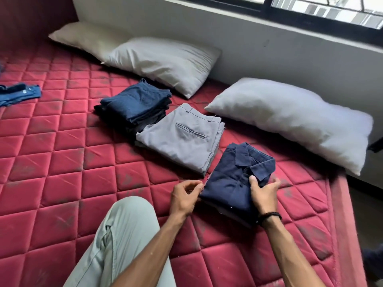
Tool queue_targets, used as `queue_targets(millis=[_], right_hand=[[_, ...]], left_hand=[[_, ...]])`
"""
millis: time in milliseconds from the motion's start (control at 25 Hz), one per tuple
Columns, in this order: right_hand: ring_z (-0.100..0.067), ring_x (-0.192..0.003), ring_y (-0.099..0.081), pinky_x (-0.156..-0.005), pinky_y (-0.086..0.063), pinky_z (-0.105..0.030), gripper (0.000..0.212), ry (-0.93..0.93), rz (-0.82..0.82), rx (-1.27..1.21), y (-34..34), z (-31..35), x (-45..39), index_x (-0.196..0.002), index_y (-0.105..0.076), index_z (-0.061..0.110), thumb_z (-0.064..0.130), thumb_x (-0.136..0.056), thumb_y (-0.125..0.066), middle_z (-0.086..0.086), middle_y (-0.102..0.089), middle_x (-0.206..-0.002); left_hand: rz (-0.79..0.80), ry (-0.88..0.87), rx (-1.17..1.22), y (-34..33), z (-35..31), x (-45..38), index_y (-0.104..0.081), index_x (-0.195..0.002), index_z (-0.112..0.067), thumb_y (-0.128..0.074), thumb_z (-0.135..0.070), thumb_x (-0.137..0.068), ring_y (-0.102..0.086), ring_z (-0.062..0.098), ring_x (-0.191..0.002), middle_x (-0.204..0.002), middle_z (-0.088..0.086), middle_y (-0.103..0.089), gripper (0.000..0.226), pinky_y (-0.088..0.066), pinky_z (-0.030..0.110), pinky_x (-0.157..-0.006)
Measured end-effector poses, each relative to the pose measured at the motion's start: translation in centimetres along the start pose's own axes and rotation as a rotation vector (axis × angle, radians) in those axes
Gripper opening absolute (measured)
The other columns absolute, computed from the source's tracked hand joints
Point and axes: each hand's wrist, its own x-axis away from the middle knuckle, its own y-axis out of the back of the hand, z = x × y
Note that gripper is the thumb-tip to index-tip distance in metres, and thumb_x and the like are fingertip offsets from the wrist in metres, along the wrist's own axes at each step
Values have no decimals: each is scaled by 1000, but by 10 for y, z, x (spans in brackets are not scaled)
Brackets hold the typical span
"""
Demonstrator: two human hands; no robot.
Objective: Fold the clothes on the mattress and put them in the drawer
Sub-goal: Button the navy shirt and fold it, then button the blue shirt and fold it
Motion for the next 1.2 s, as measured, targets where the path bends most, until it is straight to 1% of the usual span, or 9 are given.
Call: queue_targets(millis=[120,240,440,600,720,840,960,1080,1200], right_hand=[[-33,-149,-25,-117,-23,-57,75,551,-131,528,5,0,41,-163,-18,26,59,-100,-42,-11,-20,-168],[-26,-157,-12,-120,-16,-69,70,625,283,831,-13,-23,52,-160,-12,50,73,-94,-17,7,-1,-172],[-37,-143,-37,-113,-27,-68,62,684,186,688,-66,45,103,-154,-37,32,64,-102,-24,-15,-36,-159],[-16,-114,-65,-100,-51,-38,70,801,933,360,-189,142,189,-136,-51,33,82,-89,-34,-1,-63,-134],[-17,-112,-63,-99,-50,-37,79,1071,1183,516,-293,170,259,-140,-49,30,85,-84,-38,0,-60,-132],[-33,-136,-42,-108,-42,-48,80,1490,1093,826,-404,184,314,-154,-25,43,86,-87,-21,2,-29,-161],[-36,-140,-39,-102,-49,-49,69,1525,924,763,-523,243,348,-156,-11,51,76,-92,-15,5,-10,-170],[-40,-132,-52,-99,-50,-48,55,1441,761,661,-672,319,368,-152,-28,50,68,-100,-33,2,-3,-172],[-41,-145,-32,-106,-39,-53,41,1518,667,754,-771,374,378,-137,-53,41,55,-103,-37,4,4,-173]], left_hand=[[1,-268,-248,10,-21,10,-75,-112,-27,-74,-38,-87,-69,-2,-91,-101,-12,-75,27,-54,18,-87],[54,-257,-299,62,-70,-17,-78,-111,-19,-77,-32,-88,-69,-2,-87,-101,-7,-77,27,-57,26,-88],[-126,-173,-453,229,-97,-25,-78,-95,-23,-61,-58,-74,-72,11,-82,-89,-3,-78,44,-58,28,-82],[-217,9,-710,342,-33,10,-75,-114,-19,-49,-67,-66,-68,18,-108,-112,1,-75,72,-48,31,-102],[-394,284,-992,457,15,38,-53,-144,-31,-39,-80,-72,-41,22,-142,-154,-1,-46,88,-30,40,-117],[-496,388,-1150,566,46,47,-19,-158,-48,-12,-96,-76,-5,19,-158,-171,-10,-9,96,-7,53,-125],[-569,385,-1267,666,44,4,-2,-160,-50,28,-96,-53,8,17,-159,-172,-13,5,120,0,59,-124],[-686,402,-1260,770,47,-78,-4,-161,-47,11,-94,-68,4,19,-159,-173,-10,2,106,-1,60,-125],[-743,460,-1273,822,55,-133,-5,-162,-44,-6,-84,-88,3,23,-159,-173,-7,0,84,1,61,-124]])
